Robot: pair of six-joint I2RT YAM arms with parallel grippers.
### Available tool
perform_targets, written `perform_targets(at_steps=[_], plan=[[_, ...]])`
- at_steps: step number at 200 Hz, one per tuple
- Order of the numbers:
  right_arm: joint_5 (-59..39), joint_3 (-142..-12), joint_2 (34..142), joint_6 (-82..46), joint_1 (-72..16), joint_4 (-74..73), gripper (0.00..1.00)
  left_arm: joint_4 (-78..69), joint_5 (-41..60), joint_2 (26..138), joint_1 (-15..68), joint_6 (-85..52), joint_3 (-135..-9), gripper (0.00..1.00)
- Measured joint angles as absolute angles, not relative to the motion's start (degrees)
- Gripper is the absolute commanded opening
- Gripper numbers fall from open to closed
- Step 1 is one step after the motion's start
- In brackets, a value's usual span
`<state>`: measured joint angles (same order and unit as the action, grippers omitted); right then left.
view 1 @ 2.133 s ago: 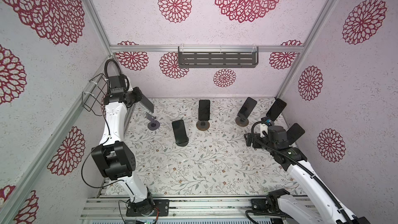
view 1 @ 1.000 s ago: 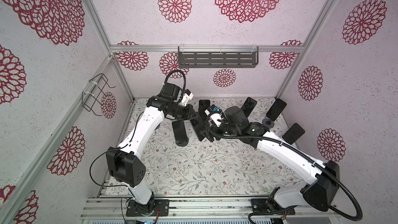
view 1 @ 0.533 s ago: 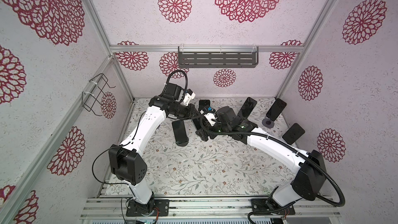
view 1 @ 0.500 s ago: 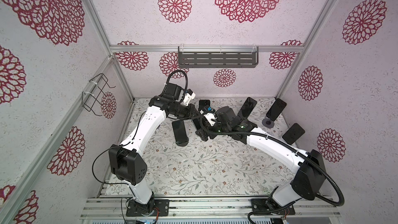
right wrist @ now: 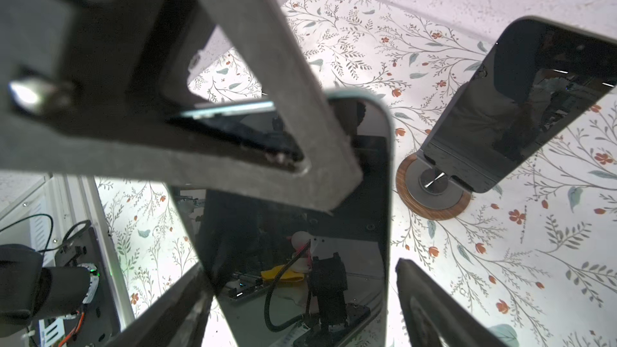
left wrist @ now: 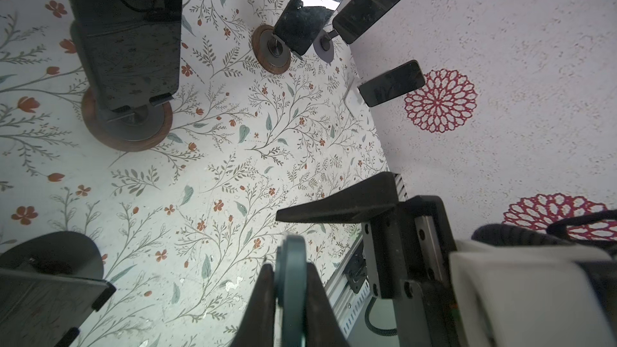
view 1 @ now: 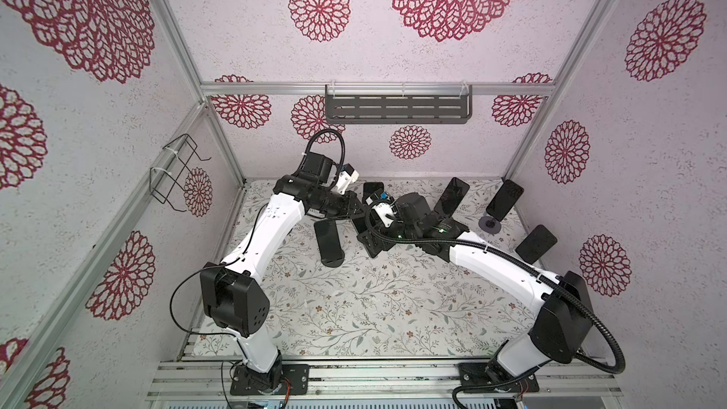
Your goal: Remove the phone from the phone stand
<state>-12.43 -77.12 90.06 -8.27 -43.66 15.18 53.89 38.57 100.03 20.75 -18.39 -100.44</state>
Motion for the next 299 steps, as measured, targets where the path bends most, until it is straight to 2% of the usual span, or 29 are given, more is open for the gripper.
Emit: perform_targets(at_steps=[86,100,142,158,174,237,299], plan=[[-12.4,-77.1,90.7,-9.2,-43.8,14.3,0.65,53.0,38.5,100.7,20.8,-18.4,-100.4,0.0],[-12.3,-77.0,90.7,-9.3,-43.8,14.3,0.63,52.9,38.5,100.9,20.8,-18.4,-100.4,0.09],[-10.8,-75.3,90.7,-11.3,-43.6,13.3,0.6,52.4,39.8,101.0,20.8,-18.8,-100.6,0.47],[-10.1,-74.2,90.7,-12.4,-43.3,13.4,0.58,52.1,40.1,101.0,20.8,-19.1,-100.7,0.57],[-9.2,-73.0,90.5,-13.8,-42.9,13.1,0.57,52.0,40.0,101.0,20.7,-19.2,-100.7,0.62],[-5.6,-65.0,82.8,-20.8,-38.0,17.2,0.53,46.9,39.6,99.6,17.2,-21.1,-97.1,0.64],[-2.7,-63.0,77.1,-25.2,-28.3,33.3,0.51,41.2,31.9,89.7,10.4,-21.3,-87.7,0.64]])
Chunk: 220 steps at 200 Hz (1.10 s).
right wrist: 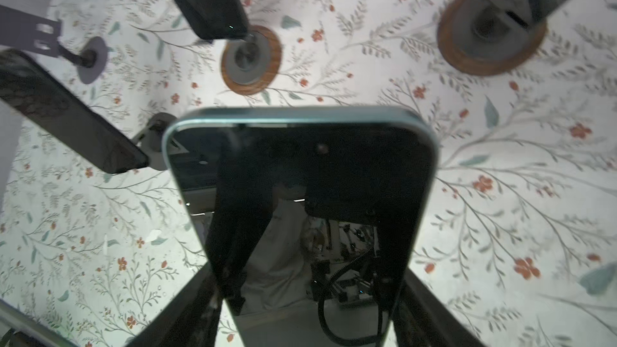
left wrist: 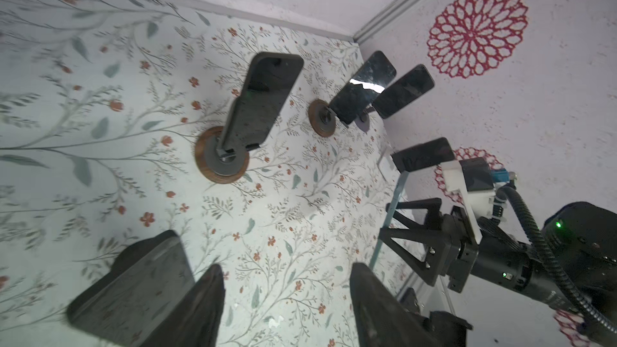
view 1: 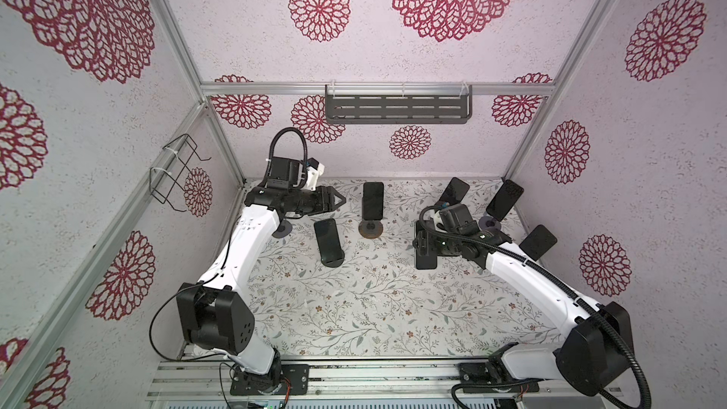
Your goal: Remove the phone from the phone stand
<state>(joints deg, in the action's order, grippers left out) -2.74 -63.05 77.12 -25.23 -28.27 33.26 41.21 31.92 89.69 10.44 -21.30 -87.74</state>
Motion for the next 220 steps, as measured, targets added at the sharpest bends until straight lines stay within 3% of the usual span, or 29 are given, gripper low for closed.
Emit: perform_targets(at_steps=[81,141,220], plan=[[-2.0,-62.5,88.1,-24.1,-21.3,45.3,0.5,38.4,17.1,82.9,10.3,-17.9,-78.8,0.65],[-2.3,-65.3,98.5,-20.2,-18.3,46.8,0.5,38.2,15.4,82.9,10.3,-17.1,-78.8,0.66],[-2.3,-65.3,100.7,-16.1,-14.0,44.5,0.52,38.2,14.7,83.2,10.0,-16.5,-78.8,0.67]])
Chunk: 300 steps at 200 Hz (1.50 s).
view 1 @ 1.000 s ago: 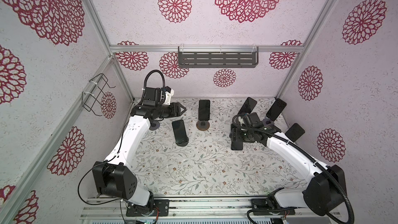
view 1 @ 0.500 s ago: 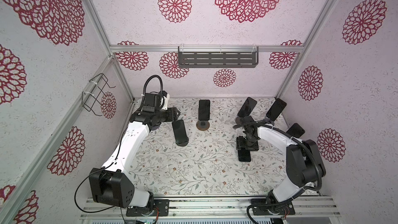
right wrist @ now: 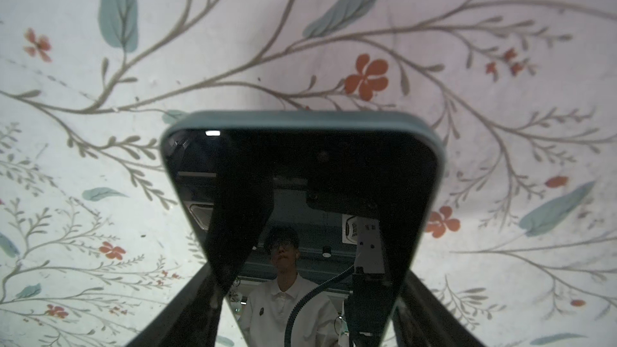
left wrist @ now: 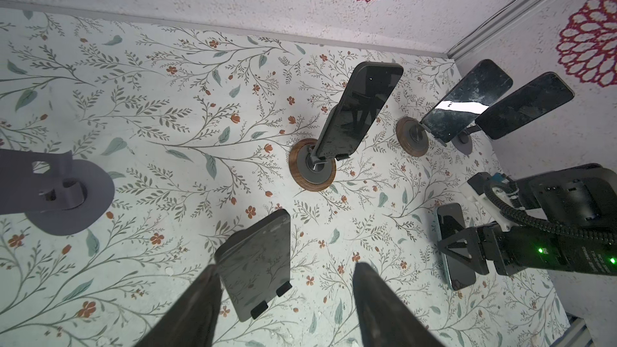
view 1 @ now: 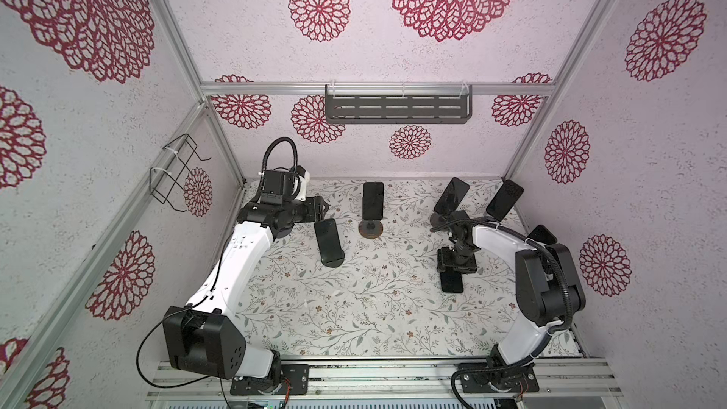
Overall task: Remove the phone from the phone stand
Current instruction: 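Lower the teal phone flat onto the table with the right gripper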
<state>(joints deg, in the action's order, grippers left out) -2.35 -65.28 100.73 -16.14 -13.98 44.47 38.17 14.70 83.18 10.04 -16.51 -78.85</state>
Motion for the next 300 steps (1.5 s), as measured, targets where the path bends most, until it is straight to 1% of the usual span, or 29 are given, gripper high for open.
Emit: perform_targets(at_steps=[30,56,75,85,118,170,180,201,228,250,261,273,300], plan=[[-2.3,-65.2,102.3,-14.9,-13.6,43.4,0.56,38.2,14.4,84.1,9.7,-16.3,-78.8,0.68],[-2.4,-64.6,102.6,-14.5,-13.5,42.5,0.62,38.3,13.8,84.6,9.6,-16.1,-78.8,0.71],[-2.4,-64.2,102.7,-14.5,-13.4,41.7,0.67,38.3,12.8,84.6,9.6,-16.0,-78.8,0.73],[-2.4,-64.1,102.7,-14.5,-13.4,41.6,0.71,38.3,12.4,84.6,9.6,-15.9,-78.8,0.74],[-2.3,-63.9,102.7,-14.6,-13.4,41.4,0.81,38.3,11.2,84.6,9.6,-15.7,-78.8,0.79],[-2.7,-63.5,102.3,-14.6,-13.5,40.8,0.9,38.3,10.0,84.4,9.6,-15.3,-78.8,0.84],[-2.5,-63.4,102.1,-14.6,-13.5,40.5,0.95,38.3,9.6,84.3,9.6,-15.2,-78.8,0.86],[-1.5,-63.0,101.7,-14.4,-13.5,39.8,0.96,38.1,8.6,83.8,9.6,-15.0,-78.6,0.88],[-0.4,-61.5,99.5,-14.4,-13.2,39.3,0.99,36.7,7.2,82.4,9.9,-15.1,-77.0,0.89],[0.6,-60.5,95.0,-14.5,-13.2,38.9,0.99,33.5,5.1,80.0,10.8,-15.7,-73.9,0.91],[1.1,-60.4,92.5,-14.5,-13.2,38.9,0.99,32.1,3.3,78.5,12.0,-16.2,-72.2,0.94],[1.4,-60.5,89.8,-14.5,-13.2,38.8,0.99,30.5,2.0,77.2,13.6,-17.0,-70.7,0.94],[1.2,-61.1,84.9,-14.5,-13.2,38.7,0.99,27.4,3.9,76.3,15.3,-18.4,-68.0,0.97]])
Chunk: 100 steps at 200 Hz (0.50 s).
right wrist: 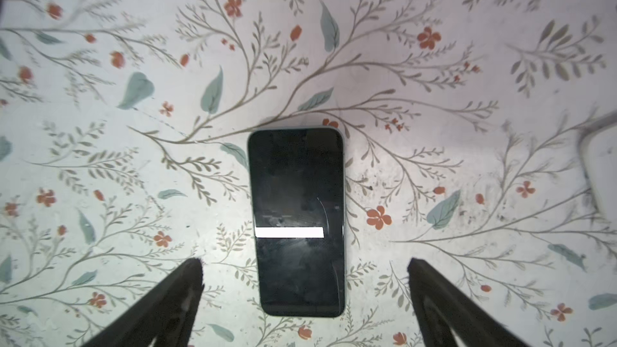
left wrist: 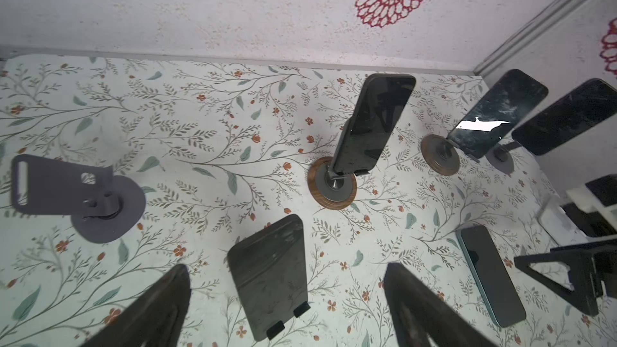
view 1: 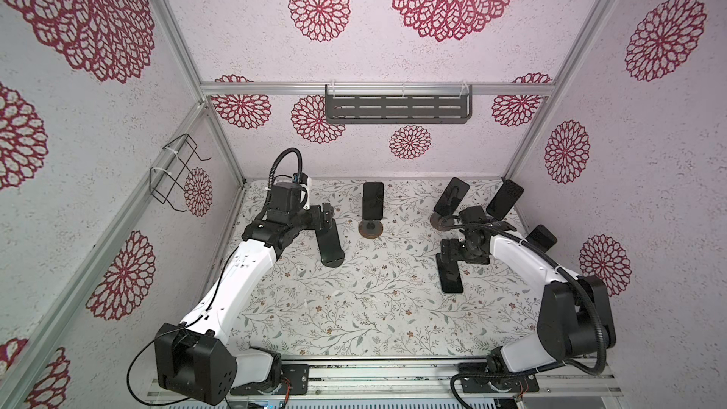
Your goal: Remove the phone from the phone stand
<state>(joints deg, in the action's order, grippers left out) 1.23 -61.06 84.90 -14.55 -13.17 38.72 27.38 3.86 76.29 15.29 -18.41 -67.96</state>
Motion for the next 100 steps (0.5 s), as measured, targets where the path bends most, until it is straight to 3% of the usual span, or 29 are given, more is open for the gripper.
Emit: perform_targets(at_steps=[44,70,100], plan=[[-2.0,-59.2,78.6,-14.7,-13.1,35.6,0.98,23.5,5.3,76.2,15.3,-21.1,-61.3,0.97],[-4.3,-57.1,77.4,-14.7,-13.2,33.2,0.98,18.3,11.5,74.8,12.9,-20.7,-57.1,0.89],[-6.2,-55.7,77.4,-14.6,-13.2,32.2,0.96,9.3,22.4,72.6,3.8,-21.8,-50.5,0.78]])
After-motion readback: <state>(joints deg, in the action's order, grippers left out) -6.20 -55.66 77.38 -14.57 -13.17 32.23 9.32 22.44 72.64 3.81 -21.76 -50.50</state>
